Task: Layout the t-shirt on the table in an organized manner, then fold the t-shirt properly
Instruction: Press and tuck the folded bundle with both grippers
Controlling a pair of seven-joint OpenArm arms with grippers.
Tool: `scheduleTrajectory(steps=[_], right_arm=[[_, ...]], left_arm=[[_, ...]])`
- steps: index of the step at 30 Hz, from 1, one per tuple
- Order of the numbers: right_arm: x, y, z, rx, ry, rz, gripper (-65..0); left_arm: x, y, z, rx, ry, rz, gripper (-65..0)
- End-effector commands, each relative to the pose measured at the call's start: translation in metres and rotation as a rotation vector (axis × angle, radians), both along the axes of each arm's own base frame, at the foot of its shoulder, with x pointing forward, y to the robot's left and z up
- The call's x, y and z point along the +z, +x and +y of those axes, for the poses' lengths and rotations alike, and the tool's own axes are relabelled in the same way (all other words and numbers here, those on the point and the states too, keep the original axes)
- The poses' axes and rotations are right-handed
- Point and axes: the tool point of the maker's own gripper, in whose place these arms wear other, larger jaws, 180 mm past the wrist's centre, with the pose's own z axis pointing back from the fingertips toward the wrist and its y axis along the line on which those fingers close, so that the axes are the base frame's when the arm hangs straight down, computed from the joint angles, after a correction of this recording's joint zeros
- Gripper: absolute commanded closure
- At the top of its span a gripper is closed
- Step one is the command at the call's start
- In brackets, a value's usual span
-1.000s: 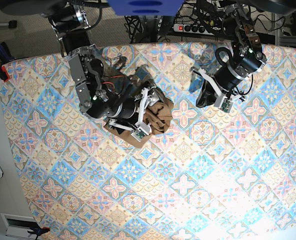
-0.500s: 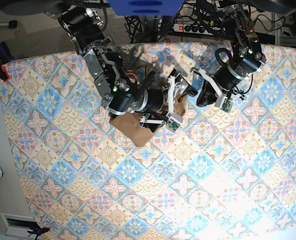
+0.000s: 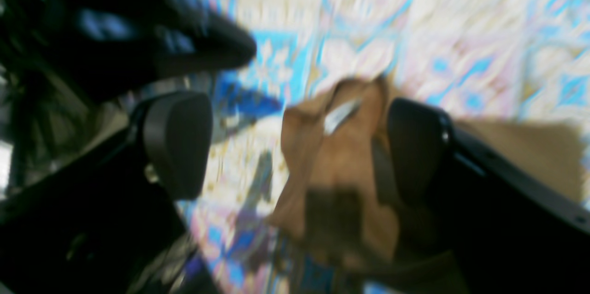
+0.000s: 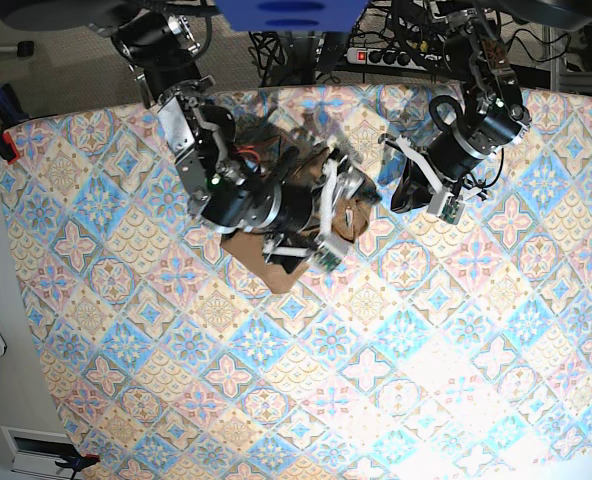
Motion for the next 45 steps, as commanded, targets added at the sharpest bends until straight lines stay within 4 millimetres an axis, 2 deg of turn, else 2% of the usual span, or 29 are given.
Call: scheduleTrajectory(steps=[1, 3, 6, 8, 9, 11, 13, 16, 19, 25, 28, 34, 39, 45], right_arm=[[0.013, 0.008, 0.001, -0.01, 0.03, -0.035, -48.2], [0.014, 0.011, -0.003, -0.025, 0.032, -0.036, -35.9], [0.015, 0.021, -0.016, -0.076, 0.036, -0.037, -15.3], [0.013, 0.031, -0.035, -0.124, 0.019, -0.042, -3.1], [0.012, 0.035, -0.044, -0.15, 0.014, -0.042, 0.0], [0.013, 0.042, -0.055, -0.185, 0.016, -0.045, 0.0], [0.01, 0.048, -0.069, -0.226, 0.007, -0.035, 0.0], [0.005, 0.054, -0.09, -0.266, -0.025, -0.038, 0.0], [0.003, 0.055, -0.099, -0.292, -0.025, -0.032, 0.0], [-0.01, 0.054, -0.097, -0.302, -0.006, -0.004, 0.0], [-0.029, 0.054, -0.095, -0.266, -0.007, 0.018, 0.0], [-0.049, 0.054, -0.094, -0.245, 0.009, 0.044, 0.0], [-0.071, 0.055, -0.096, -0.271, 0.027, 0.096, 0.0], [-0.114, 0.05, -0.102, -0.329, 0.053, 0.195, 0.0]], left_arm=[[0.013, 0.006, -0.003, -0.006, -0.023, -0.05, 0.0], [0.016, 0.007, -0.015, -0.044, -0.032, -0.057, 0.0], [0.029, 0.02, -0.036, -0.105, -0.043, -0.107, 0.0], [0.037, 0.03, -0.052, -0.152, -0.028, -0.14, 0.0], [0.041, 0.035, -0.061, -0.18, -0.01, -0.158, 0.0], [0.041, 0.042, -0.074, -0.223, 0.03, -0.172, 0.0], [0.03, 0.05, -0.082, -0.23, 0.051, -0.148, 0.0], [0.014, 0.057, -0.083, -0.212, 0.076, -0.106, 0.0], [-0.003, 0.056, -0.083, -0.209, 0.085, -0.059, 0.0], [-0.037, 0.067, -0.085, -0.219, 0.069, 0.044, 0.0], [-0.058, 0.073, -0.088, -0.225, 0.051, 0.106, 0.0], [-0.099, 0.067, -0.094, -0.207, -0.037, 0.19, 0.0], [-0.107, 0.057, -0.094, -0.207, -0.042, 0.216, 0.0], [-0.112, 0.056, -0.089, -0.212, 0.005, 0.224, 0.0]])
